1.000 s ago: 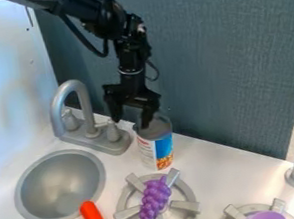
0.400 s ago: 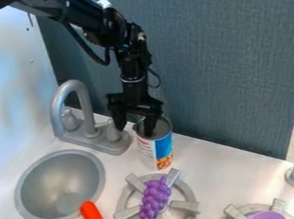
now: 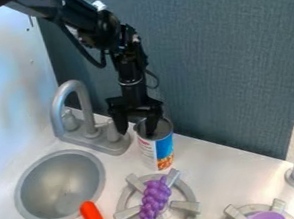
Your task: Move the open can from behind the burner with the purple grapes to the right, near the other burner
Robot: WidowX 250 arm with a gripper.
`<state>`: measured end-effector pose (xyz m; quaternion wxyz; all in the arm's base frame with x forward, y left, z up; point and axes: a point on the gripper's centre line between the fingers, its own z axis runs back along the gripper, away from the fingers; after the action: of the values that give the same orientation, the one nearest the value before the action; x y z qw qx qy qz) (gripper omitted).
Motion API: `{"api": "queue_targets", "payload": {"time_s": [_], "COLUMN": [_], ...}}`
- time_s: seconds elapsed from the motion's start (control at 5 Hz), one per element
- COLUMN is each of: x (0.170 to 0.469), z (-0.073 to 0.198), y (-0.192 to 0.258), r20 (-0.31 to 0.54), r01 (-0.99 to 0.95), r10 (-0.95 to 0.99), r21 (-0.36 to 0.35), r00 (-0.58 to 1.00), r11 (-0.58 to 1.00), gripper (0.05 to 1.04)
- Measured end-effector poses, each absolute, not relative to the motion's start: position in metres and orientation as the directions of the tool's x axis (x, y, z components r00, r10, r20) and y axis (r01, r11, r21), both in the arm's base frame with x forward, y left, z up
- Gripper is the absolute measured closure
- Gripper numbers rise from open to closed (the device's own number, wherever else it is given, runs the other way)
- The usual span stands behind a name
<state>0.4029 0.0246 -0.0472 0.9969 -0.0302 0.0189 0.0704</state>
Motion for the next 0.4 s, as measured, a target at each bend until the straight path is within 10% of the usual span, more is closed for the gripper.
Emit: {"api": "queue_targets", "payload": {"time_s": [0.4], "x": [0.399], "z": [-0.048], "y": [-0.055], "r20": [-0.048], "r01": [-0.061], "r10": [0.054], "r21": [-0.160], "r00": [0.997], "r11": [0.985], "gripper": [0.082]}}
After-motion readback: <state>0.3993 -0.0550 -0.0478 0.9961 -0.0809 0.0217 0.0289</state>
